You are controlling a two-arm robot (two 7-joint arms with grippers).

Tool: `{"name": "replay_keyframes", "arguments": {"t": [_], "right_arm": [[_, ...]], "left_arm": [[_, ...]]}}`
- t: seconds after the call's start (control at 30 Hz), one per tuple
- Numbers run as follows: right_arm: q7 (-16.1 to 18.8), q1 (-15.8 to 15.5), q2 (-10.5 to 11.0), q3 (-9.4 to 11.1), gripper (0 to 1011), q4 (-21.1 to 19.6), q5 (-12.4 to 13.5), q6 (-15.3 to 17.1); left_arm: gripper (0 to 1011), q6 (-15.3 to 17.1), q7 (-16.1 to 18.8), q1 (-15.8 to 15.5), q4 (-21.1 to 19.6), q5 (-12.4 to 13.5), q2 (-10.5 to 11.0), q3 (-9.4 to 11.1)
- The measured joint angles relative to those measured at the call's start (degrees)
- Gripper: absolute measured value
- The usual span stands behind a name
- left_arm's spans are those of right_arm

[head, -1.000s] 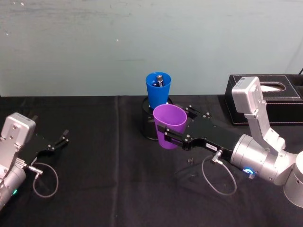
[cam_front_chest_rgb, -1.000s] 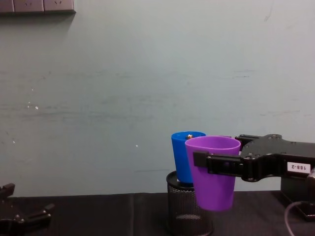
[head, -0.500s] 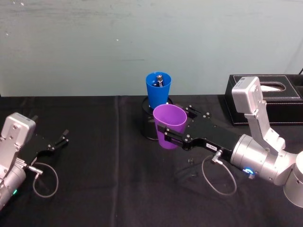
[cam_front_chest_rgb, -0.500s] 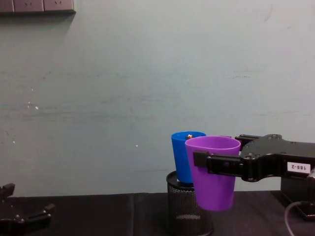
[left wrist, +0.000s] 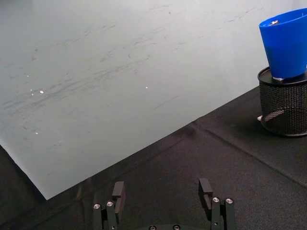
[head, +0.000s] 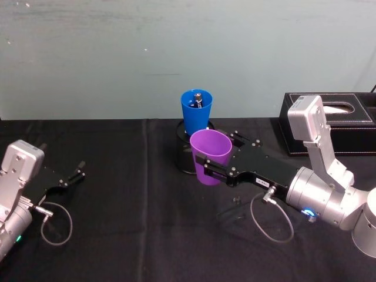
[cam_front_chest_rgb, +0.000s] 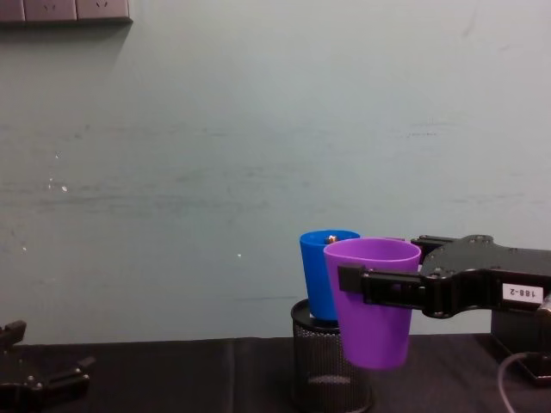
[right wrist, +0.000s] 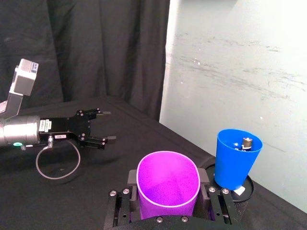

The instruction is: Pick up one cup with a gripper and tap it against the other cup.

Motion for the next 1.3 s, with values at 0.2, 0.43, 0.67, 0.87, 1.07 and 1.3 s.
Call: {"name": "replay_keyframes", "arguments": {"t": [0.2, 0.43, 0.67, 0.87, 1.07, 1.3], "right_arm": [[0.00, 0.00, 0.00, 0.00, 726, 0.00, 0.00, 0.00], [0.00, 0.00, 0.00, 0.00, 726, 0.00, 0.00, 0.00], [0.00, 0.00, 0.00, 0.00, 726, 0.00, 0.00, 0.00], [0.00, 0.00, 0.00, 0.00, 726, 0.00, 0.00, 0.00], [0.00, 0.00, 0.00, 0.00, 726, 0.00, 0.00, 0.00], [0.00, 0.00, 0.00, 0.00, 726, 0.00, 0.00, 0.00]], "left_arm": [[1000, 0.00, 0.00, 0.00, 0.00, 0.00, 0.00, 0.00], [1000, 0.00, 0.00, 0.00, 0.00, 0.00, 0.00, 0.00], [1000, 0.00, 0.00, 0.00, 0.00, 0.00, 0.00, 0.00], [1000, 0.00, 0.00, 0.00, 0.00, 0.00, 0.00, 0.00], [1000, 0.00, 0.00, 0.00, 0.00, 0.00, 0.00, 0.00], [1000, 0.00, 0.00, 0.00, 0.00, 0.00, 0.00, 0.00]]}}
